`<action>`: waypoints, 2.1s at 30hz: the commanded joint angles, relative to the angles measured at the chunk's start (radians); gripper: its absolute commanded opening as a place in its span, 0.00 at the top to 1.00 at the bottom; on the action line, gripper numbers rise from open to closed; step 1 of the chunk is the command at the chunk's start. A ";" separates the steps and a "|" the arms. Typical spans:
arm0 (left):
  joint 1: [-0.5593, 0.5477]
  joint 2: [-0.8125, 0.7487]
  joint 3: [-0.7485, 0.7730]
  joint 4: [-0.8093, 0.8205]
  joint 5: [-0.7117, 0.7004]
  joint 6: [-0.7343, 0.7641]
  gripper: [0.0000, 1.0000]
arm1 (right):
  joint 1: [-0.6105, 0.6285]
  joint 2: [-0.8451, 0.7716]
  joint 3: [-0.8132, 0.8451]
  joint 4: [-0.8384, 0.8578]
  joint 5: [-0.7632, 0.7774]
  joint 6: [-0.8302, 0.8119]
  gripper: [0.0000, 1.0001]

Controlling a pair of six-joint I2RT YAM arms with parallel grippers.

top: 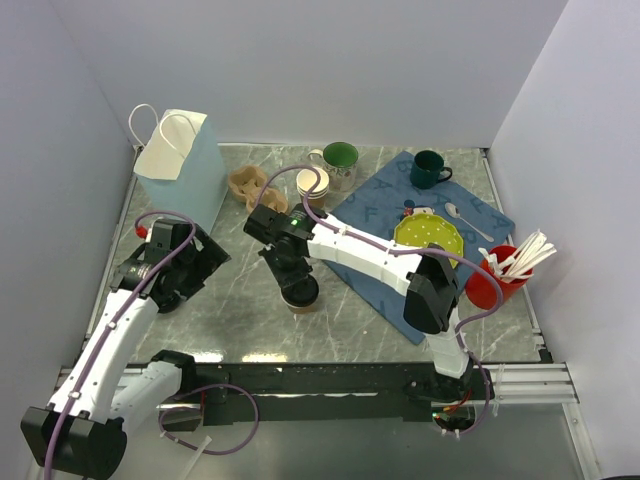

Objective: Pack the takeout coffee

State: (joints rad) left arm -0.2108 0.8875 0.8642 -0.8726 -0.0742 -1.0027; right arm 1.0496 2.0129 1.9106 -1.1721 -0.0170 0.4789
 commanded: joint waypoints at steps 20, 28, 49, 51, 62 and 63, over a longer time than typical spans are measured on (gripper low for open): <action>-0.033 -0.001 -0.148 0.331 0.422 0.081 0.19 | -0.088 -0.205 -0.036 0.012 -0.092 -0.006 0.69; -0.136 0.040 -0.205 0.497 0.471 0.029 0.27 | -0.278 -0.385 -0.355 0.232 -0.418 -0.129 0.52; -0.257 0.231 -0.291 0.681 0.465 0.013 0.43 | -0.450 -0.183 -0.387 0.302 -0.761 -0.372 0.39; -0.263 0.241 -0.280 0.670 0.455 0.018 0.44 | -0.450 -0.175 -0.395 0.319 -0.774 -0.365 0.41; -0.272 0.177 -0.208 0.506 0.298 0.052 0.35 | -0.450 -0.197 -0.467 0.361 -0.759 -0.355 0.43; -0.272 0.173 -0.209 0.517 0.321 0.058 0.34 | -0.450 -0.198 -0.475 0.364 -0.759 -0.353 0.43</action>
State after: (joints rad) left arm -0.4793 1.1057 0.6075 -0.3317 0.2840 -0.9783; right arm 0.5995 1.8465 1.4551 -0.8440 -0.7582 0.1329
